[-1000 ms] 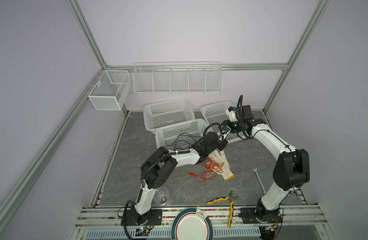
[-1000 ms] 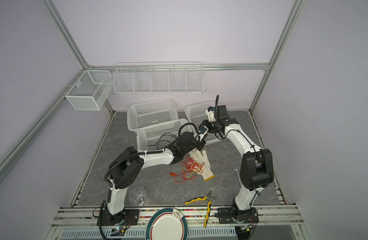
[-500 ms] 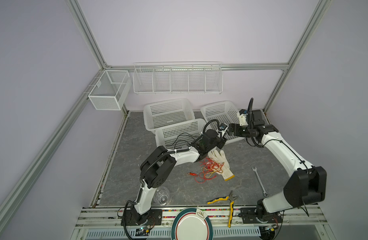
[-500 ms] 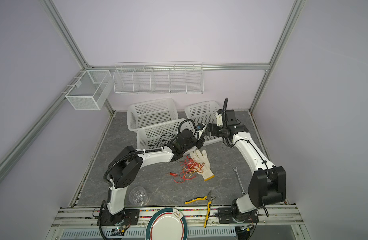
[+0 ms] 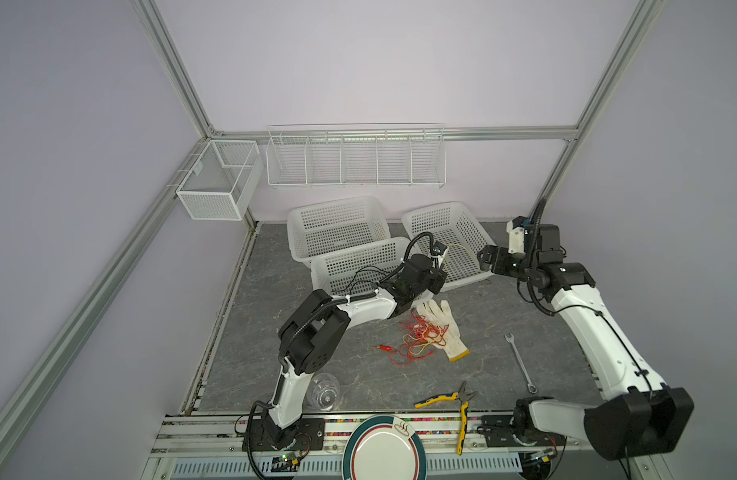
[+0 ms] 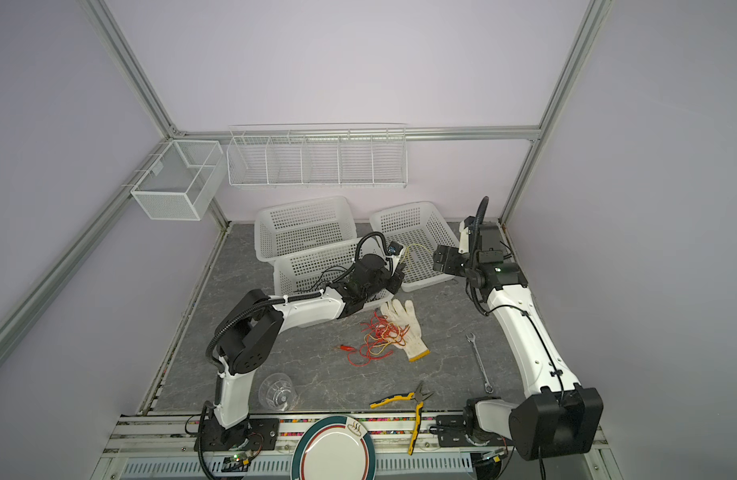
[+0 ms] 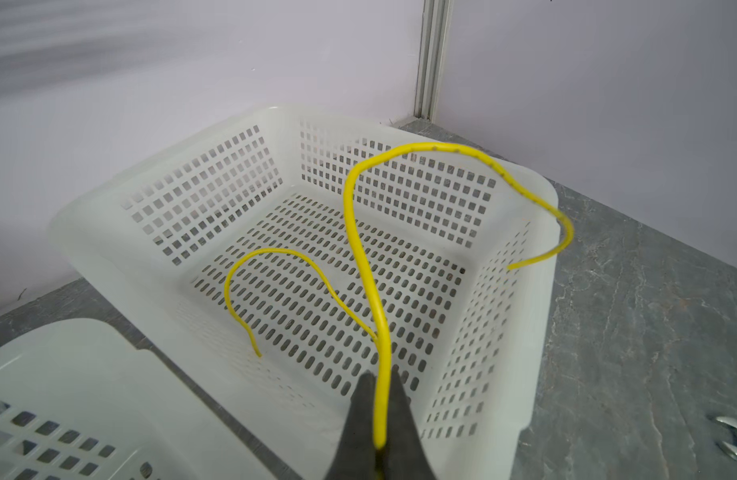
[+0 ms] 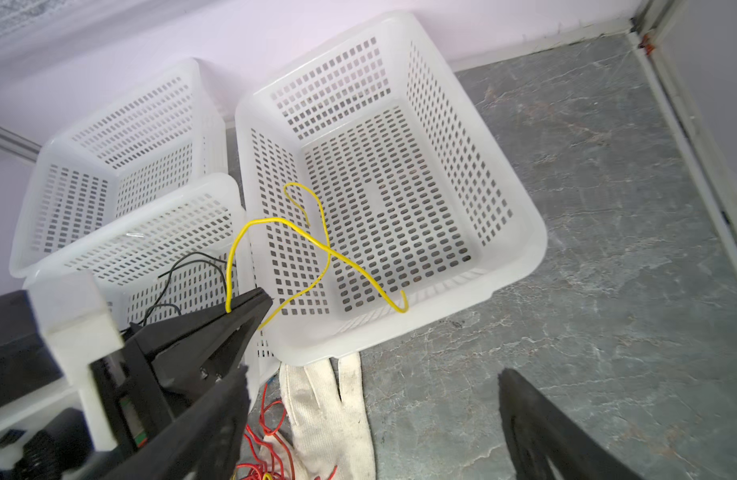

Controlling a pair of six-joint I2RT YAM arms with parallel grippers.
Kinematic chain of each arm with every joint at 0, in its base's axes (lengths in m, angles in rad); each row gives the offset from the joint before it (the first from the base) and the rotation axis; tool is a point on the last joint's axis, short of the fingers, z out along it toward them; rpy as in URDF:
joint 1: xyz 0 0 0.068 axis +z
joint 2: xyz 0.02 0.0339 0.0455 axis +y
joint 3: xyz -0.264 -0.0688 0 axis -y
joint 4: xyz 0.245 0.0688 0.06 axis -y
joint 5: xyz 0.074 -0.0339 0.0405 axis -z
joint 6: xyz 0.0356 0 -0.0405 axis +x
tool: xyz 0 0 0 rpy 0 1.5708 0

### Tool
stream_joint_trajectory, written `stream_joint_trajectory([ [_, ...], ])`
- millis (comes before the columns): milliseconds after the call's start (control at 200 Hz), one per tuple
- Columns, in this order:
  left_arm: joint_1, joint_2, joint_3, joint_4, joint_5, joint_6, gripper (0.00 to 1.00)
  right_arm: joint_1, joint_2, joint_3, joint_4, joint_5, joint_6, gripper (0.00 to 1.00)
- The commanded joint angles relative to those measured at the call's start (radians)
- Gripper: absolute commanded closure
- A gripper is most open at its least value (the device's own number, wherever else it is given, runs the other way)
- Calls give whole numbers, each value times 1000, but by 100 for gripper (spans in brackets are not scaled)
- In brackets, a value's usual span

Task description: Untangle the cables

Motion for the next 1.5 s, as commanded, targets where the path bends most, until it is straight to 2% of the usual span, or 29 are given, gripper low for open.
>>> stream_joint_trajectory([
  [0, 1, -1, 27, -13, 11, -22, 100, -2, -30, -13, 2, 4, 4, 18],
  [60, 1, -3, 27, -8, 20, -26, 100, 11, -14, -17, 24, -56, 3, 25],
  [210, 0, -4, 29, 1, 38, -40, 100, 76, 76, 0, 69, -134, 1, 32],
  [305, -2, -4, 26, 0, 41, -42, 100, 128, 140, 15, 114, -156, 14, 37],
  [530, -3, -11, 26, -10, 50, -43, 100, 163, 277, 62, 211, -222, 53, 51],
  [690, -3, -10, 30, -19, 51, -42, 100, 168, 339, 97, 219, -222, 58, 71],
  [735, -3, -9, 32, -22, 52, -41, 100, 168, 350, 100, 224, -216, 58, 82],
  [845, -4, -3, 44, -29, 51, -41, 100, 168, 374, 122, 215, -207, 48, 93],
  [1385, -1, 1, 59, -30, 43, -44, 100, 166, 458, 197, 179, -148, 18, 93],
  [1415, 1, 2, 60, -28, 41, -48, 89, 167, 466, 203, 178, -142, 15, 93],
  [1445, 2, 2, 59, -27, 42, -53, 73, 165, 475, 210, 176, -136, 11, 93],
  [1495, 5, 0, 57, -21, 47, -57, 63, 164, 496, 226, 169, -128, 5, 93],
])
